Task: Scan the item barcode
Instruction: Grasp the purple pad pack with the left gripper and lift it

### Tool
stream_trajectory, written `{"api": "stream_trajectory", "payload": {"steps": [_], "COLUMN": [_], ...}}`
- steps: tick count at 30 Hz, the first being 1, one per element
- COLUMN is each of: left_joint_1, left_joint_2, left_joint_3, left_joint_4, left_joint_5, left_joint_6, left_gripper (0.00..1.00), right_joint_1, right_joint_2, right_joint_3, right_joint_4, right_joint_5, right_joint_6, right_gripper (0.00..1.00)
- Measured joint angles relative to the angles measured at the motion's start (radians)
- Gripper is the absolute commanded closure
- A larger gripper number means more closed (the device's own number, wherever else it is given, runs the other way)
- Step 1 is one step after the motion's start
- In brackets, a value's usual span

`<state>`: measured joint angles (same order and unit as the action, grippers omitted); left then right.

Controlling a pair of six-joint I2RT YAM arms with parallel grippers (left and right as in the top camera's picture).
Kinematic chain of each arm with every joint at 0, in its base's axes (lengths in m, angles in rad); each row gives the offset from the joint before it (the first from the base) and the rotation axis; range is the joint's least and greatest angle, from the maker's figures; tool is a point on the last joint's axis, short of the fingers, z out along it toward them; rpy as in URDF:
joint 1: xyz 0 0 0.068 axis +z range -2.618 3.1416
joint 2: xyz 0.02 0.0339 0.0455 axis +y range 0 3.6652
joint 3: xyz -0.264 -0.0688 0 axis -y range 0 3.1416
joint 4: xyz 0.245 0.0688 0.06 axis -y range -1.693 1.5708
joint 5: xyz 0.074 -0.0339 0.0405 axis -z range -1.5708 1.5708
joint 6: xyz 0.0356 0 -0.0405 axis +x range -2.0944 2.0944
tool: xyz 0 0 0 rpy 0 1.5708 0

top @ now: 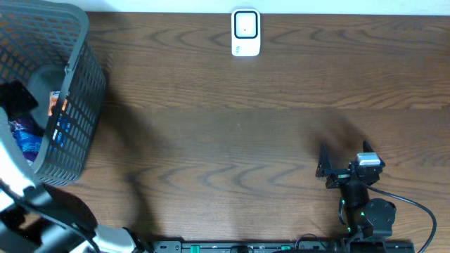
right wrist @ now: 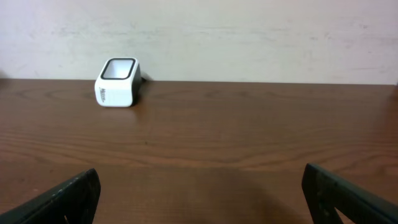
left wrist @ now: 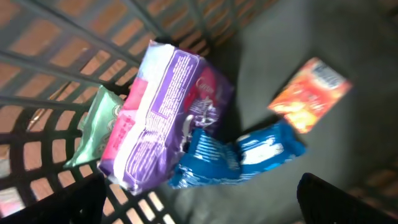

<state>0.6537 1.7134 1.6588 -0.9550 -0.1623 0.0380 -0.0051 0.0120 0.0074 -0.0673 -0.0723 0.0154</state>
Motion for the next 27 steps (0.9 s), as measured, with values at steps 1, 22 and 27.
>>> {"api": "stream_trajectory", "payload": {"steps": [1, 22, 27], "left_joint_1": [0.0, 0.105, 0.105], "left_joint_2": [0.021, 0.212, 0.248], "left_joint_3": [0.0, 0.0, 0.0], "left_joint_4": [0.001, 0.077, 0.078], "left_joint_5": [-0.013, -0.068, -0.018], "left_joint_6": [0.016, 0.119, 0.135], "left_gripper": [0.02, 0.22, 0.9], "right_joint_1": [0.0, 0.0, 0.0], "right_joint_2": [0.0, 0.0, 0.0], "right_joint_3": [0.0, 0.0, 0.0], "right_joint_4": [0.0, 0.0, 0.0], "right_joint_5": [0.0, 0.0, 0.0], "right_joint_6": [0.0, 0.0, 0.0], "right_gripper": [0.01, 0.01, 0.01]}}
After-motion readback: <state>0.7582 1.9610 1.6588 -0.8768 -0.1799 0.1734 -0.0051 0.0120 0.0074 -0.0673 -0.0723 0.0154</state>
